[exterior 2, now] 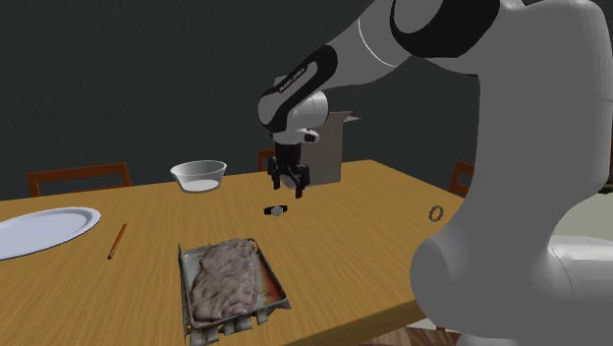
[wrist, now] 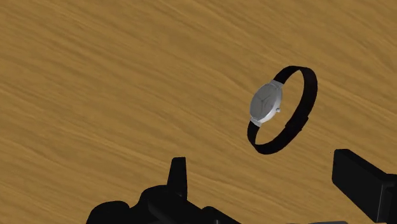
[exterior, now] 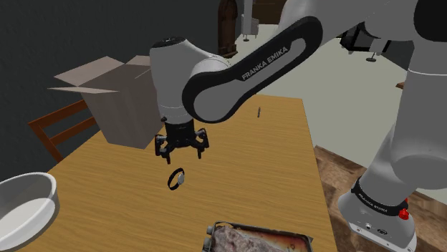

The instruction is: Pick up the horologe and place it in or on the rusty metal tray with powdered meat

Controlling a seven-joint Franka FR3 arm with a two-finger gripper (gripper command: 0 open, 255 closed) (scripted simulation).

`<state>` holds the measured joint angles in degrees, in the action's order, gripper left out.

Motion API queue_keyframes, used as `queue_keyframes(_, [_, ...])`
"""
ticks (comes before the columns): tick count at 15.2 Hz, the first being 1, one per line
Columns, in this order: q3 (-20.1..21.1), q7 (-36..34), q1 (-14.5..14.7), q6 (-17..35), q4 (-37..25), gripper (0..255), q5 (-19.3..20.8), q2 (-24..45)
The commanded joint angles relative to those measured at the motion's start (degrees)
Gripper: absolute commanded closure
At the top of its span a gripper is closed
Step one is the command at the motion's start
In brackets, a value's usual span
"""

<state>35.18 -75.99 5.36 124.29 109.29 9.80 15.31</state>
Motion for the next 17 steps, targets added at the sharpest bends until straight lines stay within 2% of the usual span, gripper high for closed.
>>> queue_keyframes(1, [-0.57, -2.15, 1.34, 0.38, -1.94, 0, 1.97, 2.90])
queue_keyframes(8, [-1.66, -3.58, 2.28, 4.34, -0.43, 0, 4.20, 5.83])
queue_keyframes(15, [-1.66, -3.58, 2.28, 4.34, -0.43, 0, 4.19, 5.82])
queue_keyframes(16, [-1.66, -3.58, 2.28, 4.34, -0.43, 255, 4.19, 5.82])
queue_keyframes(17, [-1.66, -3.58, 2.28, 4.34, -0.43, 255, 4.19, 5.82])
